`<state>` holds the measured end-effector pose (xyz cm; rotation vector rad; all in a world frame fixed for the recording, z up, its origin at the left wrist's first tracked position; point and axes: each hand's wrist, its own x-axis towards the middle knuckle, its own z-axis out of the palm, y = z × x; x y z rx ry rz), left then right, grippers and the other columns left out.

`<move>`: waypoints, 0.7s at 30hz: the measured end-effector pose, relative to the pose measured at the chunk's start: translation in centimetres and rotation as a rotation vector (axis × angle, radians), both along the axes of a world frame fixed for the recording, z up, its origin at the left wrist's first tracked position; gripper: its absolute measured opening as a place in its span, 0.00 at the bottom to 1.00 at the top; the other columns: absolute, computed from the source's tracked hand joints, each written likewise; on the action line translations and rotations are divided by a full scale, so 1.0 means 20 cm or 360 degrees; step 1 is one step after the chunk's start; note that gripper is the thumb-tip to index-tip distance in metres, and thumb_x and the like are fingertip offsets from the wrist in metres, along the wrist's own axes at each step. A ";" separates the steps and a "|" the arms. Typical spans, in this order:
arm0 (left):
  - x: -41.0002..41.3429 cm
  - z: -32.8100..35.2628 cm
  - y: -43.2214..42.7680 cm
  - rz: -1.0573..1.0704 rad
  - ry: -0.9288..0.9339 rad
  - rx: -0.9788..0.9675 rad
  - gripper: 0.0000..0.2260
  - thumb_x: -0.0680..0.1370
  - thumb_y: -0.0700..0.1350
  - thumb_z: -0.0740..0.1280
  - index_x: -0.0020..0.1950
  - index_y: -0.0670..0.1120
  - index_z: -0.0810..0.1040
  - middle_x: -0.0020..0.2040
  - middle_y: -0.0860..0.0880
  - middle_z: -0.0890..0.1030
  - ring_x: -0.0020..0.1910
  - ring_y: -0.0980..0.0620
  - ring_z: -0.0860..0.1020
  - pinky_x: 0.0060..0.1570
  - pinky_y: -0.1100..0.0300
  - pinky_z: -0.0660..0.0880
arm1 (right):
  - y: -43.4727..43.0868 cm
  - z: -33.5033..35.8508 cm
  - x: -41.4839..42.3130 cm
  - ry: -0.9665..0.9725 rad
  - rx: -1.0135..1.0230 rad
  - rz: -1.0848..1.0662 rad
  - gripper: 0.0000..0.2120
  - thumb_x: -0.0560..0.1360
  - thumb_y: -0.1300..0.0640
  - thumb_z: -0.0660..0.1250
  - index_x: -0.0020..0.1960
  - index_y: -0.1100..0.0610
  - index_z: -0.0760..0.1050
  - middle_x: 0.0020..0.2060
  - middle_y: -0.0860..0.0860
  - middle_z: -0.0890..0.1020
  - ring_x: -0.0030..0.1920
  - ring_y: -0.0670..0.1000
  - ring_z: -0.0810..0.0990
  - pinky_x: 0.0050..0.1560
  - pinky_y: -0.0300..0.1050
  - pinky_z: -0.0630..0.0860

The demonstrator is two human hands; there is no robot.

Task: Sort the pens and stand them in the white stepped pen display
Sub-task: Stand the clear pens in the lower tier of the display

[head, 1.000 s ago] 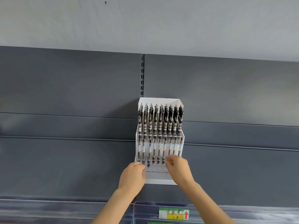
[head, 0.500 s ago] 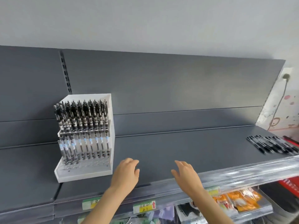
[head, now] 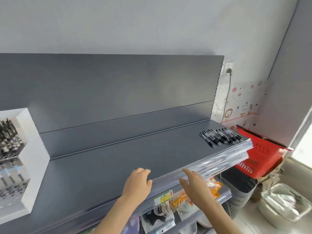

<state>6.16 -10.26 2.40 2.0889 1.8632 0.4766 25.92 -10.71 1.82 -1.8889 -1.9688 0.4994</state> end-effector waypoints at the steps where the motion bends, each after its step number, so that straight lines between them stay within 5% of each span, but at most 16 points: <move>1: 0.05 -0.01 0.05 -0.0017 -0.0010 0.0000 0.19 0.80 0.45 0.57 0.72 0.47 0.65 0.70 0.50 0.68 0.70 0.52 0.65 0.66 0.59 0.66 | 0.02 0.00 0.05 -0.0004 -0.0007 -0.0030 0.23 0.81 0.49 0.54 0.74 0.55 0.59 0.71 0.50 0.67 0.71 0.50 0.65 0.68 0.44 0.66; 21: 0.89 -0.22 1.18 -0.0317 0.0025 -0.0234 0.19 0.81 0.47 0.56 0.71 0.45 0.67 0.67 0.49 0.71 0.67 0.50 0.67 0.64 0.58 0.67 | 0.87 -0.13 0.98 -0.0047 -0.0123 -0.0467 0.24 0.80 0.50 0.57 0.73 0.57 0.60 0.69 0.51 0.69 0.69 0.49 0.67 0.67 0.42 0.66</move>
